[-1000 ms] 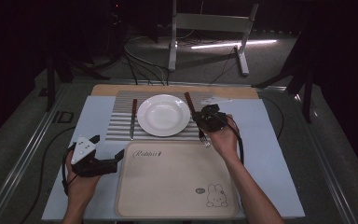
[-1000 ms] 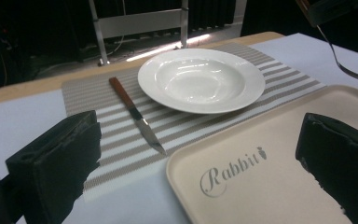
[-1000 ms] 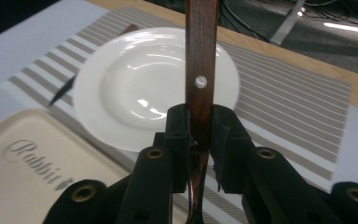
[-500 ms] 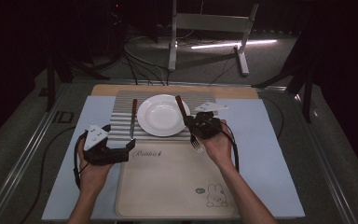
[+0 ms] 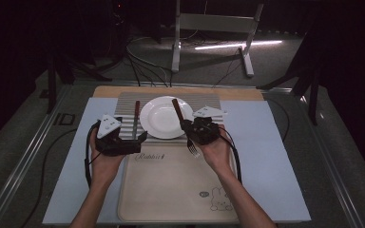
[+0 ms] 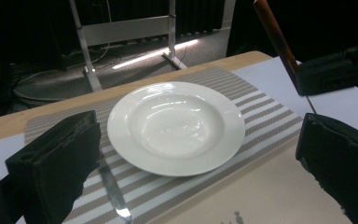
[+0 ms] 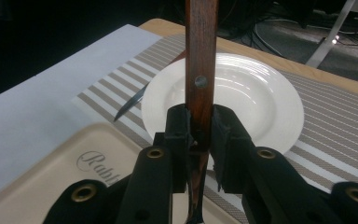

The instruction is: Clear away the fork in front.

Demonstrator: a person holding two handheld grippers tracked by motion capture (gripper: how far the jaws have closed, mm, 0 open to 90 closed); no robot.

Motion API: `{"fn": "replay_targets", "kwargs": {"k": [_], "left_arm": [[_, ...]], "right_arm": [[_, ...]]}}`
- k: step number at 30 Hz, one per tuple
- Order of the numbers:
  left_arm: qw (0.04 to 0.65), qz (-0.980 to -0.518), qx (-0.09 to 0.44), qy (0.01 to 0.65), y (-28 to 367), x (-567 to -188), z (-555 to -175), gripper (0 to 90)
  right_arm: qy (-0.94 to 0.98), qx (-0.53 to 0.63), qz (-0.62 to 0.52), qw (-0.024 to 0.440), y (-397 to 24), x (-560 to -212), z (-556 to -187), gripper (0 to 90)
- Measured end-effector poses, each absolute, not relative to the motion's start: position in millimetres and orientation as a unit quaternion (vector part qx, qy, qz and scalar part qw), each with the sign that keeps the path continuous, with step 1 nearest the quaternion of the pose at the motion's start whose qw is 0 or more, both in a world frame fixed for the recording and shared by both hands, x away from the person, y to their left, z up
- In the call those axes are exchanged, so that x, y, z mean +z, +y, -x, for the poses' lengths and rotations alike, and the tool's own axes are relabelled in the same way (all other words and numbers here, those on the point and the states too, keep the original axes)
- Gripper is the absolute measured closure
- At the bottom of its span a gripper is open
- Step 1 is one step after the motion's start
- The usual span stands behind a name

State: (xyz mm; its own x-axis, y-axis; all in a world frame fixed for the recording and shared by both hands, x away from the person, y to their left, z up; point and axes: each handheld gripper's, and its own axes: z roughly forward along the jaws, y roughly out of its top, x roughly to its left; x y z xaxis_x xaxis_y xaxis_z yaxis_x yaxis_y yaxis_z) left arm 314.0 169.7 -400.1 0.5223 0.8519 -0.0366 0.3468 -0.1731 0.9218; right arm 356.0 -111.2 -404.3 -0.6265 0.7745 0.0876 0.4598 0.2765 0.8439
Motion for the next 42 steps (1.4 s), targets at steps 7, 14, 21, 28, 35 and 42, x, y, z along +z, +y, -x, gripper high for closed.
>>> {"fn": "replay_targets", "kwargs": {"k": [7,14,21,28,35,42], "left_arm": [[0.493,-0.720,0.247,0.422,160,-397,-324,0.9],[0.504,-0.718,0.229,0.422,150,-396,-332,3.1],[0.521,-0.714,0.199,0.424,136,-395,-337,9.2],[0.539,-0.705,0.173,0.427,121,-395,-341,32.0],[0.547,-0.701,0.161,0.428,111,-399,-344,55.4],[0.549,-0.698,0.159,0.432,106,-403,-344,71.3]], "right_arm": [[0.780,0.457,-0.390,0.174,-104,-407,-352,78.1],[0.781,0.464,-0.383,0.170,-96,-409,-348,78.1],[0.783,0.467,-0.376,0.166,-88,-412,-345,78.1],[0.783,0.473,-0.368,0.165,-81,-413,-341,78.1],[0.778,0.485,-0.366,0.161,-78,-411,-338,78.1],[0.774,0.493,-0.364,0.161,-77,-409,-336,78.1]]}}
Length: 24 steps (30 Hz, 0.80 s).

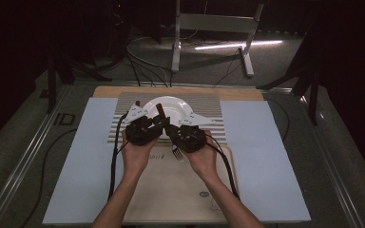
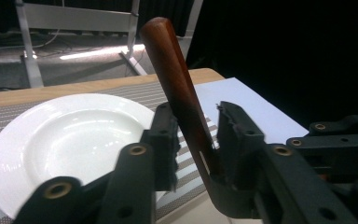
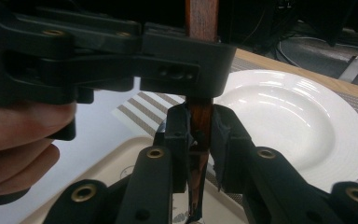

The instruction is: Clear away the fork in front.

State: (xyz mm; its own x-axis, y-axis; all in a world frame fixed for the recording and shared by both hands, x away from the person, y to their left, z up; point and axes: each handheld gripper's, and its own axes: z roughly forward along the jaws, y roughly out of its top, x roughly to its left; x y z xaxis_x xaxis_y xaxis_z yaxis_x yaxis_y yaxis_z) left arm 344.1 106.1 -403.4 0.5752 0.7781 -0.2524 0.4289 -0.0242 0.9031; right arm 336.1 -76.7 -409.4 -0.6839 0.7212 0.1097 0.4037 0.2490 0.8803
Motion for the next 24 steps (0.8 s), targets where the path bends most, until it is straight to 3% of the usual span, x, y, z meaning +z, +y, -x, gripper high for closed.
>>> {"fn": "replay_targets", "kwargs": {"k": [4,8,9,11,16,20,24], "left_arm": [[0.557,-0.697,0.151,0.426,105,-402,-343,78.8],[0.556,-0.696,0.153,0.428,104,-401,-342,80.5],[0.554,-0.695,0.158,0.430,105,-401,-342,80.6],[0.556,-0.692,0.159,0.432,106,-400,-342,80.7],[0.551,-0.693,0.158,0.437,109,-400,-343,80.7],[0.553,-0.692,0.156,0.437,111,-399,-343,80.7],[0.553,-0.689,0.158,0.441,114,-398,-343,80.7]], "right_arm": [[0.776,0.492,-0.361,0.162,-76,-410,-336,78.1],[0.777,0.495,-0.359,0.151,-77,-411,-338,76.9],[0.776,0.498,-0.358,0.149,-78,-411,-338,73.4],[0.778,0.495,-0.357,0.150,-80,-412,-339,57.3],[0.788,0.478,-0.356,0.157,-82,-415,-341,33.0],[0.788,0.467,-0.360,0.177,-86,-416,-341,18.6],[0.787,0.459,-0.362,0.198,-92,-418,-341,14.0]]}}
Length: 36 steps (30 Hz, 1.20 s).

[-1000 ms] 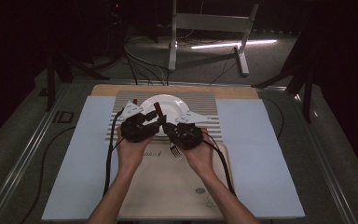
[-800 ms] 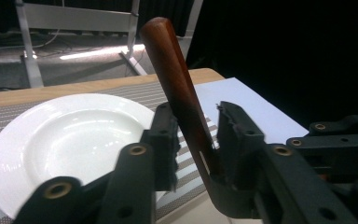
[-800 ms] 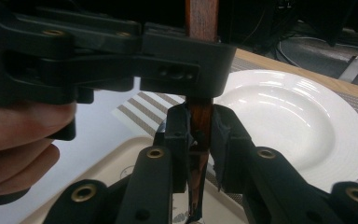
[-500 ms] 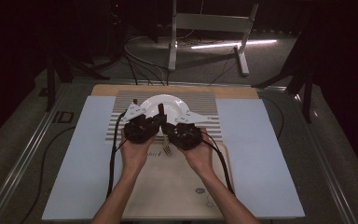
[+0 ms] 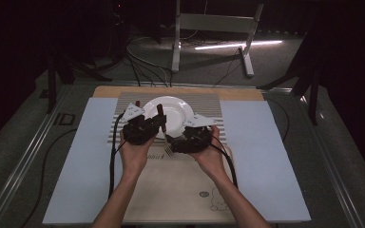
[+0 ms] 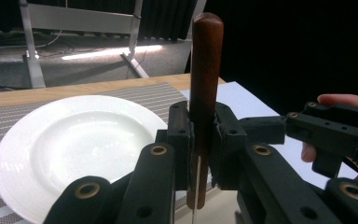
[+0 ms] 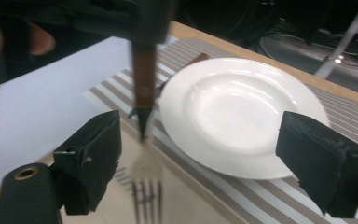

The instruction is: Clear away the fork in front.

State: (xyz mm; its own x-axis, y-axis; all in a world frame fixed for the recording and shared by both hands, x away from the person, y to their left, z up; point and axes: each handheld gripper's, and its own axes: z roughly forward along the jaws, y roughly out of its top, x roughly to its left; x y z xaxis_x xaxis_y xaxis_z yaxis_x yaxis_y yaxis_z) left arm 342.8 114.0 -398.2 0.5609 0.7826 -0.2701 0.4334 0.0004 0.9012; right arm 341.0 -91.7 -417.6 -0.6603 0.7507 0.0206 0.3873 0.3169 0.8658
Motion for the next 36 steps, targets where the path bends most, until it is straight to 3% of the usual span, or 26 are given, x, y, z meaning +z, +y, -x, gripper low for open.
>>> {"fn": "replay_targets", "kwargs": {"k": [36], "left_arm": [[0.533,-0.730,0.094,0.418,163,-386,-329,80.6]], "right_arm": [[0.734,0.465,-0.425,0.253,-198,-432,-329,13.1]]}}
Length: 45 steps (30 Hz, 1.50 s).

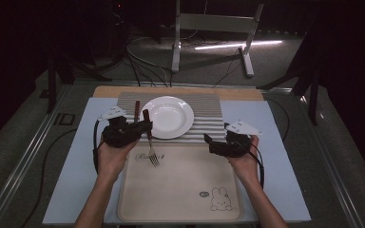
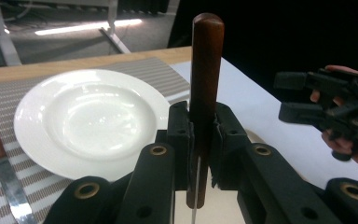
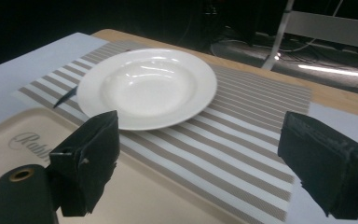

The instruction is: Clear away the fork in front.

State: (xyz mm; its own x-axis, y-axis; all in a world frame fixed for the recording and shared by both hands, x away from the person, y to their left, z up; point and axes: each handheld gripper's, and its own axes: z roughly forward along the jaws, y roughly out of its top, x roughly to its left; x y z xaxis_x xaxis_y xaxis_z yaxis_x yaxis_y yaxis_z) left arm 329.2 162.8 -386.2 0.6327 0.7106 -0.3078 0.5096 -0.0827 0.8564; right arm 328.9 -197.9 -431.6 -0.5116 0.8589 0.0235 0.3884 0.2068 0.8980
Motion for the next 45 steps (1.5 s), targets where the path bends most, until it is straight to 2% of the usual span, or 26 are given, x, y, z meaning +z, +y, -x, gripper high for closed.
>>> {"fn": "replay_targets", "kwargs": {"k": [10,32,36,40,45], "left_arm": [[0.510,-0.749,0.080,0.414,178,-389,-320,80.6],[0.465,-0.774,0.022,0.429,202,-417,-302,80.7],[0.465,-0.771,0.028,0.434,202,-428,-304,80.1],[0.448,-0.776,0.065,0.439,200,-440,-306,77.4],[0.447,-0.772,0.057,0.448,202,-457,-308,75.6]], "right_arm": [[0.727,0.460,-0.437,0.263,-220,-437,-322,13.1],[0.728,0.446,-0.446,0.268,-234,-441,-316,13.0],[0.728,0.446,-0.446,0.267,-234,-442,-316,13.0],[0.729,0.444,-0.448,0.267,-235,-443,-315,13.0],[0.730,0.442,-0.448,0.267,-236,-445,-314,13.0]]}}
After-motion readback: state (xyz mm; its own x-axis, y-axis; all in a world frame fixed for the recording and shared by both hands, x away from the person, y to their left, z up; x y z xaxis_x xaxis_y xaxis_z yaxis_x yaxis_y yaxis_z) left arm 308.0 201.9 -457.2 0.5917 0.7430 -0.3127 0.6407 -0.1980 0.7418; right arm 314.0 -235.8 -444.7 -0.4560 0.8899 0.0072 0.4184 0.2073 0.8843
